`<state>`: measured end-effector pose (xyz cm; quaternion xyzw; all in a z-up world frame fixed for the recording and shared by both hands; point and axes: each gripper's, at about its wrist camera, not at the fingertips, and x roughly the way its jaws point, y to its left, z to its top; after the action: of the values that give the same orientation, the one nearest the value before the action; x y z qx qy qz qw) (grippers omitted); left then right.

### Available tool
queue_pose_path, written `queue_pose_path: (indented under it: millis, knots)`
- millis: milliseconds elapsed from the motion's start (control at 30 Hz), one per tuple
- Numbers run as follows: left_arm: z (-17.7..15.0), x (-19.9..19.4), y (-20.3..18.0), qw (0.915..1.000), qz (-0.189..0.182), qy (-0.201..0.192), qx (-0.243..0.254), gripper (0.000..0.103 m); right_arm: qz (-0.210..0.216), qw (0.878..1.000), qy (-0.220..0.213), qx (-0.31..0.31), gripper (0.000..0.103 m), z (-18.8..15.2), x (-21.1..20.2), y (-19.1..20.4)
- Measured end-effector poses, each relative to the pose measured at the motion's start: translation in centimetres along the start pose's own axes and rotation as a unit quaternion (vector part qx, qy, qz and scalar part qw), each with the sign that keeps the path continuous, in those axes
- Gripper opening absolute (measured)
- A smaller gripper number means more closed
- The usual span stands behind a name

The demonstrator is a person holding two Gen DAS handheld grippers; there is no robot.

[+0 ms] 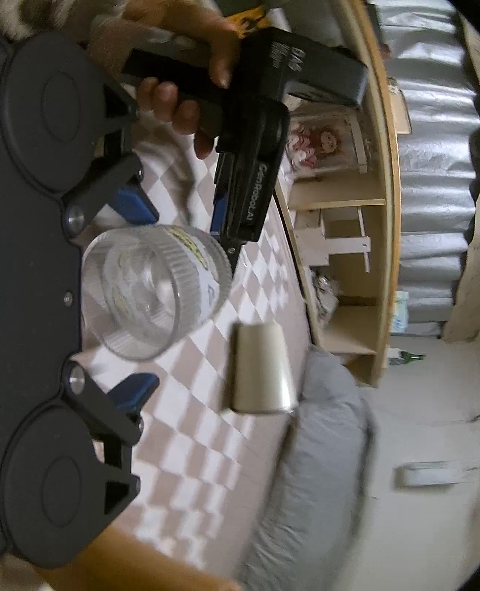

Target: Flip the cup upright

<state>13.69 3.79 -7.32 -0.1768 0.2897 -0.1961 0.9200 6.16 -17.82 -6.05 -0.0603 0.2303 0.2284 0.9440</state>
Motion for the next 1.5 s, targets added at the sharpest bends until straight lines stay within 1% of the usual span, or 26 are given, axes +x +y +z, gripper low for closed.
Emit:
queue_pose_path:
  millis: [67, 133, 200, 233, 300, 333, 400, 433, 500, 567, 667, 700, 767, 867, 1033, 1133, 1333, 1500]
  knots:
    - [-0.1, 0.0, -0.1, 1.0000, 0.003, -0.002, 0.001, 0.030, -0.012, 1.000, -0.004, 0.000, 0.089, -0.2, -0.9, 0.2]
    - [-0.1, -0.3, -0.2, 1.0000, 0.005, -0.004, 0.003, 0.030, -0.013, 1.000, -0.001, 0.024, 0.084, -0.5, -1.9, 0.2]
    - [-0.1, -0.3, -0.4, 0.9999, 0.010, -0.007, 0.007, 0.029, -0.012, 0.998, 0.001, 0.057, 0.072, -1.0, -3.0, 0.1]
    - [-0.2, -0.4, -0.5, 0.9999, 0.013, -0.008, 0.008, 0.029, -0.010, 0.997, 0.000, 0.073, 0.068, -1.3, -3.5, 0.2]
    - [-0.2, -0.4, -0.7, 0.9997, 0.018, -0.011, 0.013, 0.029, -0.003, 0.994, 0.005, 0.105, 0.052, -2.0, -4.3, 0.7]
    - [-0.2, -0.4, -0.8, 0.9996, 0.021, -0.013, 0.015, 0.029, 0.005, 0.993, 0.008, 0.117, 0.047, -2.3, -4.4, 0.9]
    - [-0.3, -0.5, -0.9, 0.9994, 0.027, -0.014, 0.016, 0.029, 0.043, 0.989, 0.006, 0.141, 0.021, -2.8, -4.3, 1.5]
    - [-0.3, -0.6, -0.9, 0.9994, 0.028, -0.014, 0.014, 0.029, 0.057, 0.988, 0.007, 0.147, 0.017, -3.0, -4.0, 2.0]
    - [-0.4, -0.8, -0.8, 0.9994, 0.030, -0.014, 0.008, 0.029, 0.070, 0.986, 0.014, 0.152, 0.008, -3.0, -3.1, 3.0]
    - [-0.4, -1.1, -0.6, 0.9994, 0.030, -0.014, 0.003, 0.028, 0.066, 0.986, 0.017, 0.152, 0.006, -2.9, -1.9, 3.6]
    - [-0.7, -1.9, -0.5, 0.9995, 0.027, -0.017, -0.003, 0.023, 0.020, 0.987, 0.010, 0.160, 0.003, -2.9, -0.8, 3.3]
    - [-0.8, -2.2, -0.5, 0.9995, 0.025, -0.016, -0.003, 0.021, 0.009, 0.985, 0.010, 0.169, 0.000, -2.8, -0.7, 2.8]
    - [-1.1, -2.6, -0.6, 0.9997, 0.022, -0.014, -0.004, 0.019, -0.005, 0.978, 0.014, 0.207, 0.000, -3.0, -0.5, 1.5]
    - [-1.7, -2.9, -1.1, 0.9996, 0.024, -0.016, 0.004, 0.018, -0.037, 0.975, 0.006, 0.221, 0.000, -3.0, -0.5, 0.2]
    - [-2.1, -3.0, -2.4, 0.9983, 0.040, -0.025, 0.034, 0.017, -0.063, 0.973, -0.007, 0.224, 0.001, -2.1, 0.0, -1.2]
    - [-2.3, -3.1, -2.7, 0.9982, 0.042, -0.024, 0.037, 0.017, -0.078, 0.972, -0.014, 0.222, 0.001, -1.5, 0.3, -1.7]
    - [-2.9, -3.6, -3.4, 0.9985, 0.034, -0.019, 0.038, 0.019, -0.096, 0.967, -0.027, 0.236, 0.002, -0.9, 0.7, -2.8]
    - [-3.5, -4.1, -4.2, 0.9976, 0.020, -0.004, 0.066, 0.019, -0.109, 0.963, -0.032, 0.243, 0.003, -0.7, 1.0, -3.3]
